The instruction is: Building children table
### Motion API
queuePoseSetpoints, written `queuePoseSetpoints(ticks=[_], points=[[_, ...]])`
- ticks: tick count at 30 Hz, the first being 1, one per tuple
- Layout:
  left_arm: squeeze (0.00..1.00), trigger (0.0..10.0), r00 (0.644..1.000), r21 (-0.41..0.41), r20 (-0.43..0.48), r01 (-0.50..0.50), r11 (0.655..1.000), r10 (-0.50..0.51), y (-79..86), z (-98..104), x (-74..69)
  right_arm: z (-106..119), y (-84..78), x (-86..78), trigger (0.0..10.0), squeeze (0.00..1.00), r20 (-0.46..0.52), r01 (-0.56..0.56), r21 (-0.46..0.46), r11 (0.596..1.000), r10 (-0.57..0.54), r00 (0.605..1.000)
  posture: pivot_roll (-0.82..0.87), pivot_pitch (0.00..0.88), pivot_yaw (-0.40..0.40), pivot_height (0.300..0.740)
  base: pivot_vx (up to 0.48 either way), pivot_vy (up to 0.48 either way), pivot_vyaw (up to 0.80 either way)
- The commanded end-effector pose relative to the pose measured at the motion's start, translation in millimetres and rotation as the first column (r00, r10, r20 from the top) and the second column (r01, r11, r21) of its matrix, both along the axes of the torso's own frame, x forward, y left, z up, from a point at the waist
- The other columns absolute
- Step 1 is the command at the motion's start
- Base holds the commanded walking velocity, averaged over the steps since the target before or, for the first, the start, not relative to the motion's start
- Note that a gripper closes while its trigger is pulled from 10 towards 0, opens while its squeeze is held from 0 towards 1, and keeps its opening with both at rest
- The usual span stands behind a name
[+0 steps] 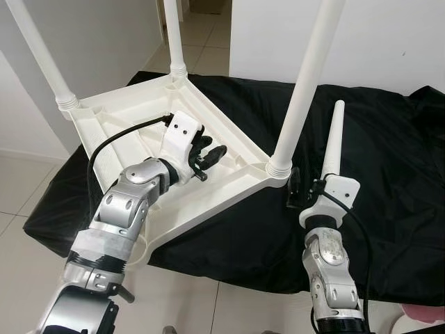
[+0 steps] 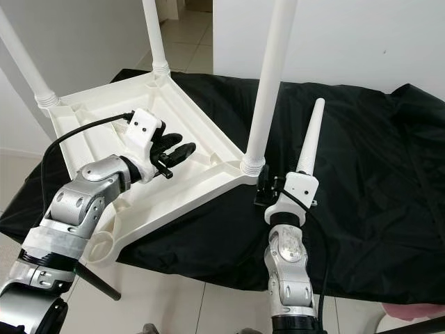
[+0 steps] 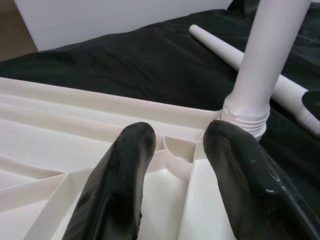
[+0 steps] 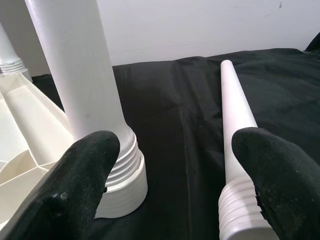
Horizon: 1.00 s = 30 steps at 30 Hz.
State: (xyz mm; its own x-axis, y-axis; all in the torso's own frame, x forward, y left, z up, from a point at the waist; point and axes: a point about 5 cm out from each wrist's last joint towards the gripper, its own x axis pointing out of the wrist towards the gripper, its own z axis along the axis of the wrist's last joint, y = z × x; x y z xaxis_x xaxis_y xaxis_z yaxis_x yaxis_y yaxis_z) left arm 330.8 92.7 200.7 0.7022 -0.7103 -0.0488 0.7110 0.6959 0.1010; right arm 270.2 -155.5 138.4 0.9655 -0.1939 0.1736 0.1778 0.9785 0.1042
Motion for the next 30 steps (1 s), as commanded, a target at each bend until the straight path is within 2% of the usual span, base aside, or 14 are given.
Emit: queuePoseSetpoints(ticks=[1,4,7,9,11,14,18,19,30], points=[[0.0,10.0,1.0,0.018,0.01,-0.003,1.0,0.003,0.9,-2,-2.7,-5,6.1,1.0,10.0,0.0,-0.02,-0.049,0.017,0.999,0.049,0.999,-0.08,0.014,0.038,0.74,0.0,0.0,0.0],[0.0,10.0,0.999,0.03,0.04,-0.036,0.999,0.035,3.1,-3,-0.7,-7,9.5,2.0,10.0,0.0,-0.03,-0.099,0.026,0.995,0.1,0.995,-0.09,0.017,0.04,0.74,0.0,0.0,0.0],[0.0,10.0,0.999,0.03,0.04,-0.036,0.999,0.035,3.1,-3,-0.7,-7,9.5,2.0,10.0,0.0,-0.03,-0.099,0.026,0.995,0.1,0.995,-0.09,0.017,0.04,0.74,0.0,0.0,0.0],[0.0,10.0,0.998,0.027,0.049,-0.047,0.999,0.046,3.8,-3,0.2,-9,11.4,4.2,10.0,0.0,-0.041,-0.131,0.057,0.99,0.133,0.99,-0.09,0.017,0.04,0.74,0.0,0.0,0.0],[0.0,10.0,0.997,0.029,0.06,-0.056,0.998,0.054,4.6,-2,1.8,-12,15.1,11.4,10.0,0.0,-0.054,-0.184,0.086,0.979,0.189,0.98,-0.09,0.021,0.046,0.74,0.0,0.0,0.0],[0.0,10.0,0.996,0.029,0.067,-0.06,0.998,0.058,6.7,-1,3.0,-12,14.2,19.5,10.0,0.0,-0.053,-0.208,0.113,0.971,0.215,0.975,-0.09,0.024,0.047,0.74,0.0,0.0,0.0],[0.0,10.0,0.995,0.024,0.087,-0.047,0.999,0.044,9.1,1,1.7,-10,10.5,25.4,10.0,0.0,-0.053,-0.206,0.114,0.972,0.213,0.976,-0.08,0.025,0.043,0.74,0.0,0.0,0.0],[0.0,10.0,0.995,0.044,0.1,-0.035,0.998,0.03,10.7,0,-0.3,-9,8.0,28.3,10.0,0.0,-0.053,-0.205,0.114,0.972,0.212,0.976,-0.07,0.025,0.034,0.74,0.0,0.0,0.0],[0.0,10.0,0.994,0.066,0.106,-0.003,0.998,-0.004,14.9,-3,-8.1,-7,-5.8,41.9,10.0,0.0,-0.052,-0.197,0.103,0.975,0.204,0.978,-0.06,0.022,0.025,0.74,0.0,0.0,0.0]])
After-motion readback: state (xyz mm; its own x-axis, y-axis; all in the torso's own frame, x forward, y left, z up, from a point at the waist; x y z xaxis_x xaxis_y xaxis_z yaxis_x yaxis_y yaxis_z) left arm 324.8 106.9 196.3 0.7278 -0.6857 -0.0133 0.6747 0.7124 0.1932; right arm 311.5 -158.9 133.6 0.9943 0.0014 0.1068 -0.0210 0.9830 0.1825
